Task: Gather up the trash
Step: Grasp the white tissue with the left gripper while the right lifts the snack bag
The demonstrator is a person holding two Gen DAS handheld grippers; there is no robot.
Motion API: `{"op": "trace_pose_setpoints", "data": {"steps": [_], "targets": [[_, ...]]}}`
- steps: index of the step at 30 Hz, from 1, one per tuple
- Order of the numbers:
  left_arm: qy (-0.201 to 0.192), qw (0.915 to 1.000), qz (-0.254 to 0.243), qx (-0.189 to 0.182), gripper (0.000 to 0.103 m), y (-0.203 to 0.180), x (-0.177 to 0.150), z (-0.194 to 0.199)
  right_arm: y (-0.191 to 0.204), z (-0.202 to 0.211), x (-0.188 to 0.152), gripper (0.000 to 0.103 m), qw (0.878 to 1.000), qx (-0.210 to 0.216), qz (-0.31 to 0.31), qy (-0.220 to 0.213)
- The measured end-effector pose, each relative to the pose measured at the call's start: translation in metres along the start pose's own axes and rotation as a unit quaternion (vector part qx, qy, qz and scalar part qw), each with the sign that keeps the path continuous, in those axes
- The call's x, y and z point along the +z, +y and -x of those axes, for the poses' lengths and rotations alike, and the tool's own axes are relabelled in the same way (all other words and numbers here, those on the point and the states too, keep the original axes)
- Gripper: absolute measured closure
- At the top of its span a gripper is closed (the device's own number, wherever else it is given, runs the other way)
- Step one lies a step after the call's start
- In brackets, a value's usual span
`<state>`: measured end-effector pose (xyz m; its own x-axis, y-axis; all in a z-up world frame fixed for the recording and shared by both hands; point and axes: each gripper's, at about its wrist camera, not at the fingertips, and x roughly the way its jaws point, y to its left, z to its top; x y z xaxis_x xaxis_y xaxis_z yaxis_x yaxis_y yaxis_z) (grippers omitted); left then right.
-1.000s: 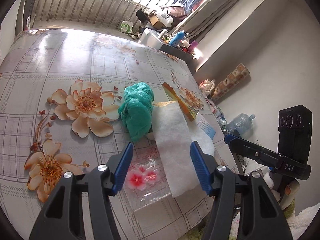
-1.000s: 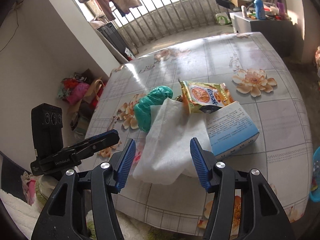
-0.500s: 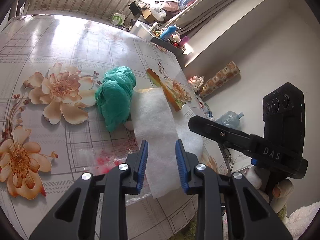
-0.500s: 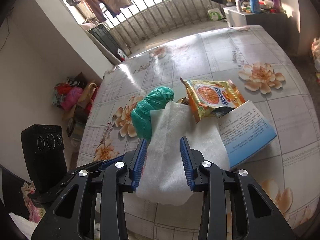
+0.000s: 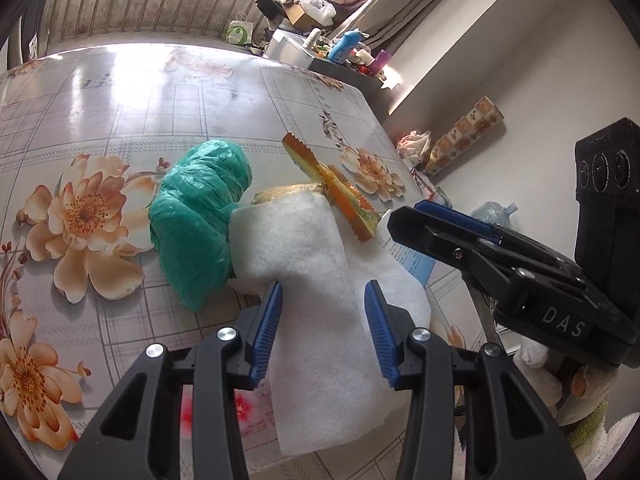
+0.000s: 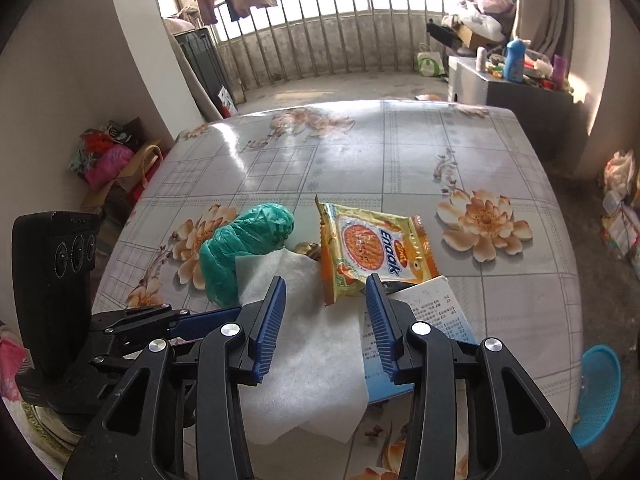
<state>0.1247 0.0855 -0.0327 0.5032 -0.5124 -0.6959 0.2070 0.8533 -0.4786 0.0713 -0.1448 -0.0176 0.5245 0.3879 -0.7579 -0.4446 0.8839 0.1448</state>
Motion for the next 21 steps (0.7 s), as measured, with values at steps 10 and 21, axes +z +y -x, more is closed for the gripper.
{"op": "trace_pose_setpoints", "data": {"steps": [10, 21], "targets": [[0.001, 0.9991, -0.019, 0.038, 0.085, 0.002, 0.001, -0.008, 0.000, -0.034, 0.008, 0.062, 0.997, -0.026, 0.065, 0.033], [-0.014, 0.9987, -0.038, 0.032, 0.100, -0.005, -0.004, 0.005, -0.013, -0.025, 0.012, 0.092, 0.999, -0.023, 0.035, 0.027]]}}
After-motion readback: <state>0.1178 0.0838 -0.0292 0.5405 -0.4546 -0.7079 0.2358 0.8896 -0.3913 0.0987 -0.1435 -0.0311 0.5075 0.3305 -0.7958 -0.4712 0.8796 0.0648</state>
